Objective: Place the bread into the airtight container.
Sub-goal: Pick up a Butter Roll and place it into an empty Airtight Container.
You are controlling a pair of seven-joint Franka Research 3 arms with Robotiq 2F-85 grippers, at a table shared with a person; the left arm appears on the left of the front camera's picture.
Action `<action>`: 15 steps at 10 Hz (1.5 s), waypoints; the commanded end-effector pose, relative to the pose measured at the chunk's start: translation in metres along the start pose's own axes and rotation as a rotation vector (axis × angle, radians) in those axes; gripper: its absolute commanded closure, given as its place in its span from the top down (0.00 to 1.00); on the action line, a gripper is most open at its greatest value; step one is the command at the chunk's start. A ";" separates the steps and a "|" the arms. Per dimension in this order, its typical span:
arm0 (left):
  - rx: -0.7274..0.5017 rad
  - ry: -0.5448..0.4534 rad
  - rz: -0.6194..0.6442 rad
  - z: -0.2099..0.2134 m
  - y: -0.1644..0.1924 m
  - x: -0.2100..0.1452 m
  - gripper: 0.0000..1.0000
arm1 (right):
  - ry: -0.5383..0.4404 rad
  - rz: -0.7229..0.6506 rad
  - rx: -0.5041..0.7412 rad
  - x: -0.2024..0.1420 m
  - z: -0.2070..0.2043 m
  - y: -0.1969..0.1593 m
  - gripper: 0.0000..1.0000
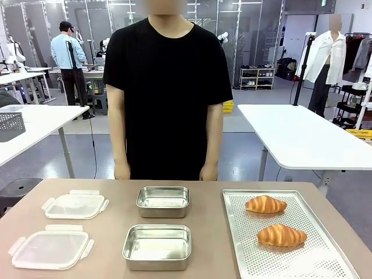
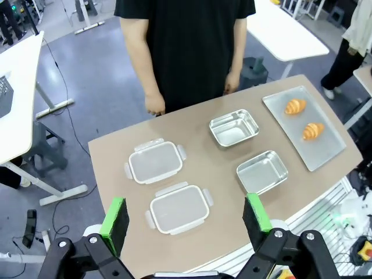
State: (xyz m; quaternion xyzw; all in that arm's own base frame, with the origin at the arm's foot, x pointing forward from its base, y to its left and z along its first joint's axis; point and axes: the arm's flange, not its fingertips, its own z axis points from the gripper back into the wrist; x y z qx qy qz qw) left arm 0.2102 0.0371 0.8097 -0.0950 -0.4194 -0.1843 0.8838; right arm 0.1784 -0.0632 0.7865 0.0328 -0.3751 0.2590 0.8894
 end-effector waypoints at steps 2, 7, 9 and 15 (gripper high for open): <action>-0.001 0.003 0.000 -0.002 0.001 0.002 1.00 | 0.004 -0.001 0.002 0.000 -0.001 0.000 1.00; -0.001 0.003 0.000 -0.002 0.001 0.002 1.00 | 0.004 -0.001 0.002 0.000 -0.001 0.000 1.00; -0.001 0.003 0.000 -0.002 0.001 0.002 1.00 | 0.076 0.130 0.011 0.022 -0.015 0.006 1.00; -0.001 0.003 0.000 -0.002 0.001 0.002 1.00 | 0.460 0.996 0.186 0.077 -0.178 0.057 1.00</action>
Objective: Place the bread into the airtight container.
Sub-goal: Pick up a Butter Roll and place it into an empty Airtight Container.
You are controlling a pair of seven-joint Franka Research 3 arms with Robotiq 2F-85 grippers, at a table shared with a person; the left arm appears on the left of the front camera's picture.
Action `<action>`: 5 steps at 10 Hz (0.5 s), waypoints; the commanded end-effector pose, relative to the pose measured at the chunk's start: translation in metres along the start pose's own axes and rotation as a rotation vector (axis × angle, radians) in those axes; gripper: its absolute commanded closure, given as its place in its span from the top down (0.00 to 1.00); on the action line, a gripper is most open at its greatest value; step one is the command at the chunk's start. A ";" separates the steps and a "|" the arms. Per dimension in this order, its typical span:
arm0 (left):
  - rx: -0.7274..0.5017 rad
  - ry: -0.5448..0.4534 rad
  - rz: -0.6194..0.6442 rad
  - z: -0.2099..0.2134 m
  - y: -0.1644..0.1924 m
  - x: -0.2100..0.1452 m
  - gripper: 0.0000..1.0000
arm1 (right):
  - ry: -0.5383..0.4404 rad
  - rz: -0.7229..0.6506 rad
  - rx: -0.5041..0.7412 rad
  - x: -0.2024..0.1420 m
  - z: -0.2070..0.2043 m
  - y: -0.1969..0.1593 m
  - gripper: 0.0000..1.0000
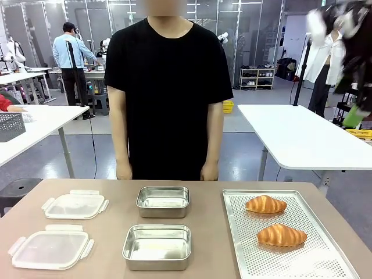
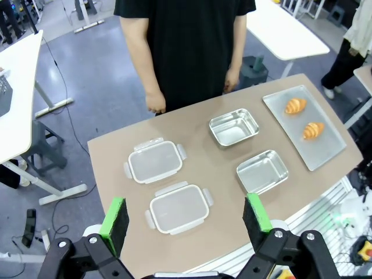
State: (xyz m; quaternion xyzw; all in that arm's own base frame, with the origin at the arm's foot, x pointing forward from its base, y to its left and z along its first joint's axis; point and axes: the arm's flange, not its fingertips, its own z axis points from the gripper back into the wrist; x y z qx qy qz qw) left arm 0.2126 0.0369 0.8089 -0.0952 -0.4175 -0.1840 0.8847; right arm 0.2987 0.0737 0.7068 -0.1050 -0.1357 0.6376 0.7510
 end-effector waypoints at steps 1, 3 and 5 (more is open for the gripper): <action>-0.001 -0.001 -0.001 0.000 0.000 0.001 1.00 | -0.006 0.091 0.045 0.004 -0.043 -0.015 1.00; -0.001 -0.001 -0.001 0.000 0.000 0.001 1.00 | -0.053 0.124 0.130 0.007 -0.100 -0.013 1.00; -0.001 -0.001 -0.001 0.000 0.000 0.001 1.00 | -0.058 0.149 0.155 0.003 -0.141 -0.010 1.00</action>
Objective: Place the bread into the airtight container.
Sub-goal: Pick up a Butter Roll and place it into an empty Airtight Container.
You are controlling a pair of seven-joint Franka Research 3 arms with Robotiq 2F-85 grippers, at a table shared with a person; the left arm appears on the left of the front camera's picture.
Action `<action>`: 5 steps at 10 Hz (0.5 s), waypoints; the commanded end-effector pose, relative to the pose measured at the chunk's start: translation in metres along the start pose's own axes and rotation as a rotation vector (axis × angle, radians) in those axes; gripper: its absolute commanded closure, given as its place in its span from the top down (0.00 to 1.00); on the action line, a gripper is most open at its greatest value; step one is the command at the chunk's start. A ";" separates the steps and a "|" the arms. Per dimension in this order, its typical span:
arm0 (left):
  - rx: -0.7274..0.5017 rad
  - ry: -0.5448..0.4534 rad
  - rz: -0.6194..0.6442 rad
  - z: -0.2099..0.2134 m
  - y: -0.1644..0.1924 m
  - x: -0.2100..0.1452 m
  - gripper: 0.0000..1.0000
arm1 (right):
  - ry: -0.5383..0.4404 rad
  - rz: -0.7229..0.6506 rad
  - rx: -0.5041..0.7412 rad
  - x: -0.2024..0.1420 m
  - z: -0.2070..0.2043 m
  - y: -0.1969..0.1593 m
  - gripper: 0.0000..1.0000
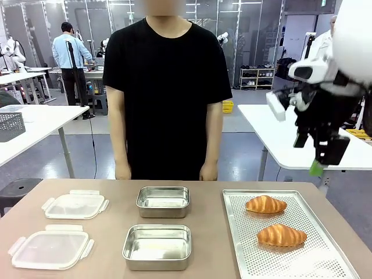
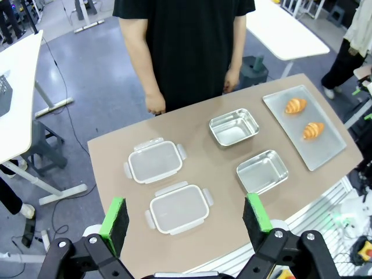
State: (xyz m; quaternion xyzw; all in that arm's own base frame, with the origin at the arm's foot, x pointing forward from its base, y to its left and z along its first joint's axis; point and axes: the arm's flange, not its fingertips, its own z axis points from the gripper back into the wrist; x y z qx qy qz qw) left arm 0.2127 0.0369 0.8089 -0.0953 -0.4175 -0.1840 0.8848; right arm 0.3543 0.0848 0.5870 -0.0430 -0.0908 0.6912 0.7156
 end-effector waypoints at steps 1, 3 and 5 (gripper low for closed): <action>-0.001 -0.001 -0.001 0.000 0.000 0.001 1.00 | -0.019 0.011 0.035 -0.014 -0.029 -0.004 1.00; -0.001 -0.001 -0.001 0.000 0.000 0.001 1.00 | -0.039 -0.017 0.055 -0.021 -0.072 -0.012 1.00; -0.001 -0.001 -0.001 0.000 0.000 0.001 1.00 | -0.031 -0.087 0.076 -0.019 -0.113 -0.016 1.00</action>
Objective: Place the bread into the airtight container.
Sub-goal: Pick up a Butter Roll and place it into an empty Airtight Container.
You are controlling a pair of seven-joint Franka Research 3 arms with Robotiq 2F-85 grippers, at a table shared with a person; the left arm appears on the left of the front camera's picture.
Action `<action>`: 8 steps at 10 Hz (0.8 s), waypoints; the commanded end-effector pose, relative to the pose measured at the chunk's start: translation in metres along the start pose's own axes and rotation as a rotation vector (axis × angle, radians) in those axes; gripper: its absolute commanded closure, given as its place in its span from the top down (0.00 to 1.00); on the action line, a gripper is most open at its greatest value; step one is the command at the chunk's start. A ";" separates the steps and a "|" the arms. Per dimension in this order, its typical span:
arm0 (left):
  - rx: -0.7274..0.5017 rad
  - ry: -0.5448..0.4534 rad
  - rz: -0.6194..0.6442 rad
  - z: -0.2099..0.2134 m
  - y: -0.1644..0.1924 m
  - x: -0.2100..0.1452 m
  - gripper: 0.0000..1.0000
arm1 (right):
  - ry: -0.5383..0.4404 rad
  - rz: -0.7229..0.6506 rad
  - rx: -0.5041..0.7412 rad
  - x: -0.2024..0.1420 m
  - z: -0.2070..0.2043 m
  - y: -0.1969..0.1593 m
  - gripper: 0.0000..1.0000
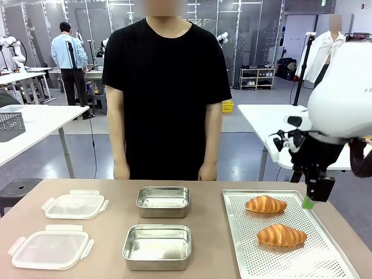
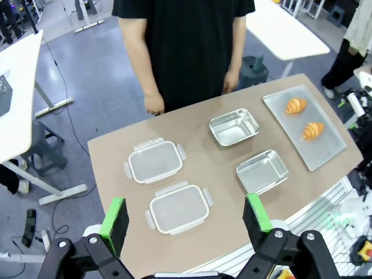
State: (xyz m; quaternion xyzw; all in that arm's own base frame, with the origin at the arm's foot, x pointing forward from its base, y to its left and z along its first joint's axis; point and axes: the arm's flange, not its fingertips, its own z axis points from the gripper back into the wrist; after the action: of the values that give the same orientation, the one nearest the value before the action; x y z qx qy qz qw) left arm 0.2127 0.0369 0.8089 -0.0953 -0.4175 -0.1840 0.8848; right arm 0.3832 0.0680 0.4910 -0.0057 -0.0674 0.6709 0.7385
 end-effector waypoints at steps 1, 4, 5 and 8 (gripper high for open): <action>-0.001 -0.001 -0.001 0.000 0.000 0.001 1.00 | -0.015 -0.037 0.001 0.000 -0.030 -0.011 1.00; -0.001 -0.001 -0.001 0.000 0.000 0.001 1.00 | -0.033 -0.079 -0.009 -0.003 -0.047 -0.016 1.00; -0.001 -0.001 -0.001 0.000 0.000 0.001 1.00 | -0.012 -0.047 0.027 -0.004 -0.045 -0.014 1.00; -0.001 -0.001 -0.001 0.000 0.000 0.001 1.00 | -0.012 -0.047 0.027 -0.004 -0.045 -0.014 1.00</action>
State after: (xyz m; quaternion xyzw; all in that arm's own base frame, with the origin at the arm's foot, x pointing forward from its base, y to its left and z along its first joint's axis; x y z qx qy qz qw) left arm 0.2127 0.0369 0.8089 -0.0953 -0.4174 -0.1840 0.8848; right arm 0.4028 0.0685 0.4454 0.0071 -0.0638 0.6518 0.7557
